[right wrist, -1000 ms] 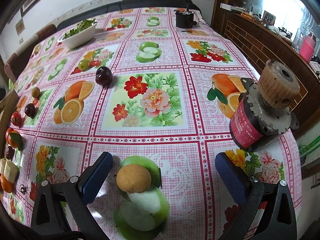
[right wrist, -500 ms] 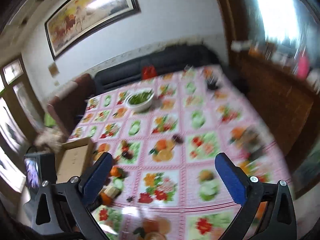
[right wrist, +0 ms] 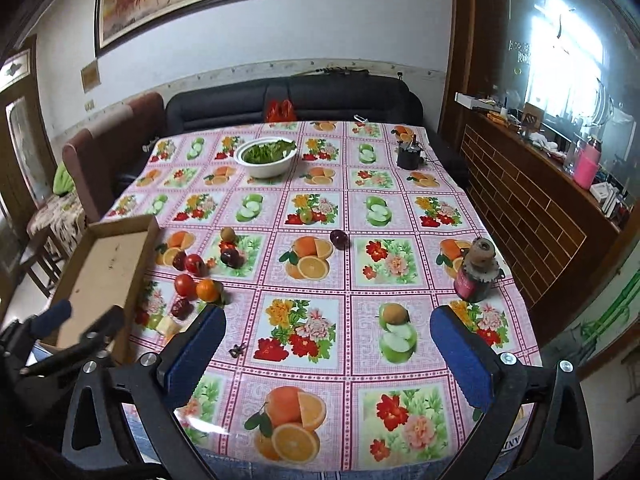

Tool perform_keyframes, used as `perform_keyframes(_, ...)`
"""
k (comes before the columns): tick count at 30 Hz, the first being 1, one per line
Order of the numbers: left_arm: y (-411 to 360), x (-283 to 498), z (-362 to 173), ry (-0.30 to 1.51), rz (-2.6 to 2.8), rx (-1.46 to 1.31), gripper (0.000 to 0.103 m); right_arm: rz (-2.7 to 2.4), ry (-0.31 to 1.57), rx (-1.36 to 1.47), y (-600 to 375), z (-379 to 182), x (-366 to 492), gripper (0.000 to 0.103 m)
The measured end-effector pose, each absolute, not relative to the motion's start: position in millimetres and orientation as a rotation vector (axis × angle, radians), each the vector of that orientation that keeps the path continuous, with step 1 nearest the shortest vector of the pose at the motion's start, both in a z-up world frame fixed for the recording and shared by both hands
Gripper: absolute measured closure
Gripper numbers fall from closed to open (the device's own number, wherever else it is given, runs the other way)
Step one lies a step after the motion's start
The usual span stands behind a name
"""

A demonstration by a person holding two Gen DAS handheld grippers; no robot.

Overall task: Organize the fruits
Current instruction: 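Move both tools toward the fruits lying beside the cardboard box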

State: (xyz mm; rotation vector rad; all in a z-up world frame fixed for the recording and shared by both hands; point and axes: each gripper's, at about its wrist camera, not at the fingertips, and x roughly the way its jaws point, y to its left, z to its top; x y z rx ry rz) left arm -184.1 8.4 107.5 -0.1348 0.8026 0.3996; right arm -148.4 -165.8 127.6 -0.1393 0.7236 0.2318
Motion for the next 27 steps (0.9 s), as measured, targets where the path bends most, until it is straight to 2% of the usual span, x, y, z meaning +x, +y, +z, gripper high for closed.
perform_keyframes(13, 17, -159, 83, 0.845, 0.387, -0.159, 0.031, 0.218, 0.762, -0.142, -166, 103, -110, 0.0)
perform_keyframes(19, 44, -169, 56, 0.874, 0.283, -0.287, 0.031, 0.312, 0.743, -0.109, -178, 84, -89, 0.0)
perform_keyframes(24, 58, -185, 26, 0.918, 0.2, -0.382, 0.031, 0.361, 0.808, -0.067, -188, 55, -69, 0.01)
perform_keyframes(27, 57, -186, 12, 0.949, 0.146, -0.431, 0.031, 0.37, 0.829, -0.052, -190, 47, -61, 0.011)
